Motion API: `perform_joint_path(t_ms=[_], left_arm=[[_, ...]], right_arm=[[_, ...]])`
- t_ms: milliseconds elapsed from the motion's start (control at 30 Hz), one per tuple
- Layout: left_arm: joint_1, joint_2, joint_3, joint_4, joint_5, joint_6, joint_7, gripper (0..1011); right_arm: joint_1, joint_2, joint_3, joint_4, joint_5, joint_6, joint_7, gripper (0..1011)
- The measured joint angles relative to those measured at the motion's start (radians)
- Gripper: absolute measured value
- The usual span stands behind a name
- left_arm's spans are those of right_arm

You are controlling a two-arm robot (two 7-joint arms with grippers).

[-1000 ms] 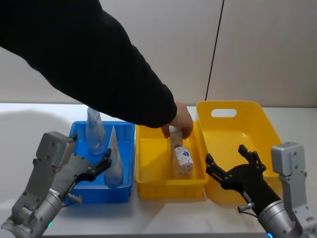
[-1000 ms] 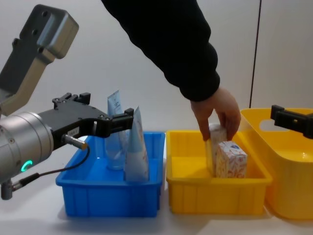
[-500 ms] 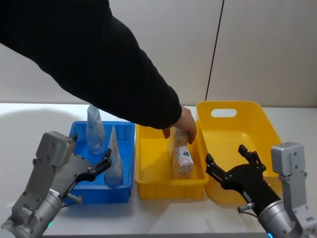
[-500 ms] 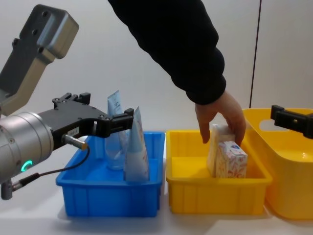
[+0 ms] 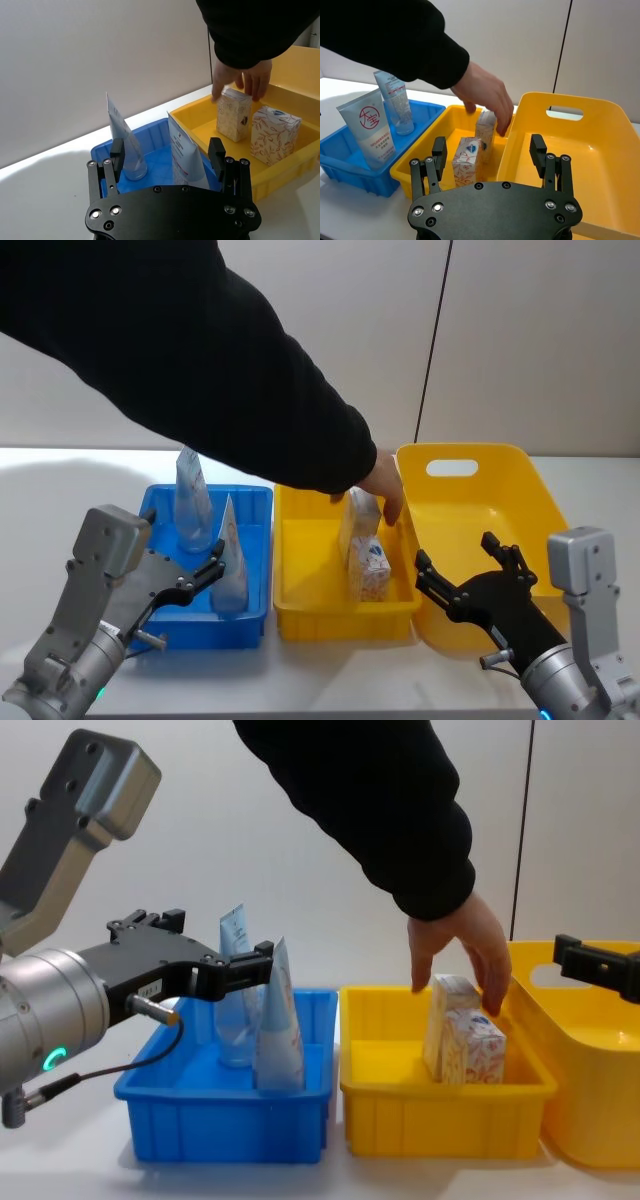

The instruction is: Bimanual collaborative sorting of washing and personal care products

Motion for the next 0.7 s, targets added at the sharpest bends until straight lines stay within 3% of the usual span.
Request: perform_joint_path(t_ms=[700], left_arm=[[0.0, 0.0, 0.0, 0.0, 0.0, 0.0, 0.0, 1001]], right_arm=[[0.0, 0.0, 0.0, 0.0, 0.0, 0.0, 0.0, 1004]])
